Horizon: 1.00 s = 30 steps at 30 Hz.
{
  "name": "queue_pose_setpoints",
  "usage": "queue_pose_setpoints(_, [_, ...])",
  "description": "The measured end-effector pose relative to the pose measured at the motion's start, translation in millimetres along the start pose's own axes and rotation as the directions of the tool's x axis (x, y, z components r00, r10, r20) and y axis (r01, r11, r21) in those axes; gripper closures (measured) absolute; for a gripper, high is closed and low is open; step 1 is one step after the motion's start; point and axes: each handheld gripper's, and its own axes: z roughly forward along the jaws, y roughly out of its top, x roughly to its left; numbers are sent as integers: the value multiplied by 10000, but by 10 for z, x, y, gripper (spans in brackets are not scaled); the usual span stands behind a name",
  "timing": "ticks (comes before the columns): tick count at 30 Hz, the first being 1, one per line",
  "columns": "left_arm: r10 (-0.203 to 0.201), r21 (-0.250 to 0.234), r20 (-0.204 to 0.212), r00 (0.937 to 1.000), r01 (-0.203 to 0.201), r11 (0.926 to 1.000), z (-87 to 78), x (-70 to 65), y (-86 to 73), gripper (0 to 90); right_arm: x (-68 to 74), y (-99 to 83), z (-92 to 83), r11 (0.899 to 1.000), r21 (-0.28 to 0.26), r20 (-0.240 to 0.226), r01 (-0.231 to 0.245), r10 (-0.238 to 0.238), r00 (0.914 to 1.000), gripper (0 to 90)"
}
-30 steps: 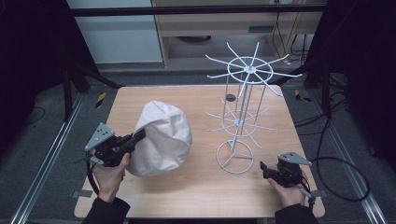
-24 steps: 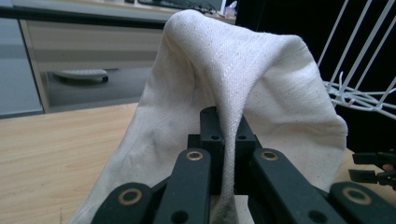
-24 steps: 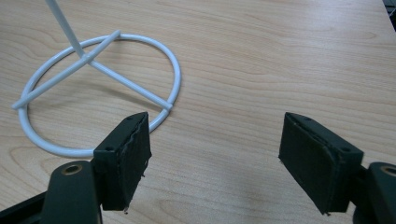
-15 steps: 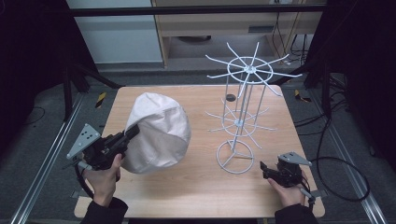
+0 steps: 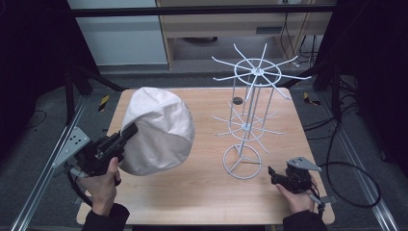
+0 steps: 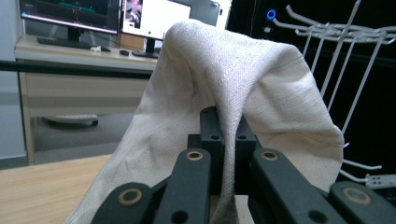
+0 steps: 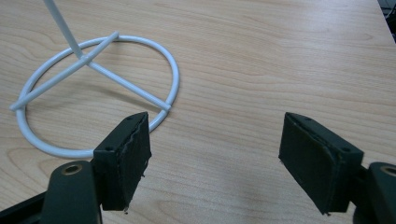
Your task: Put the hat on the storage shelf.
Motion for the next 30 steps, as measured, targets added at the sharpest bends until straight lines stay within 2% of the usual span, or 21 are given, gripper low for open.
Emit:
queue_pose_setpoints(7, [-128,-499,170,9998,137,9987,-43,-20,96,878,-8,-8,-6,10000,15,71,0,0,10000,248])
queue_pose_setpoints(14, [-421,-1125,544,9976,481,9925,12,-68,183,877,-10,-9,-8,10000,-31,53,-49,49,10000,247])
queue_pose_setpoints(17, [-465,-1241,650,9968,543,9908,33,-87,209,877,-12,-8,-8,10000,-41,53,-50,50,10000,247])
queue_pose_setpoints(23, [-572,-1766,965,9937,736,9815,75,-149,309,877,-17,-8,-10,10000,-52,59,-59,60,10000,247])
queue_pose_setpoints(25, [-549,-1788,968,9938,716,9813,77,-153,320,877,-18,-8,-10,10000,-55,46,-68,68,10000,247])
queue_pose_setpoints(28, [-615,-2040,1065,9924,824,9755,78,-166,364,877,-22,-8,-10,10000,-59,59,-71,71,10000,247])
queue_pose_setpoints(29, [-663,-2203,1145,9912,904,9712,72,-170,389,877,-20,-9,-10,9999,-51,61,-111,111,9999,247])
queue_pose_setpoints(30, [-663,-2203,1145,9912,904,9712,72,-170,389,877,-21,-9,-10,9999,-43,58,-117,117,9999,247])
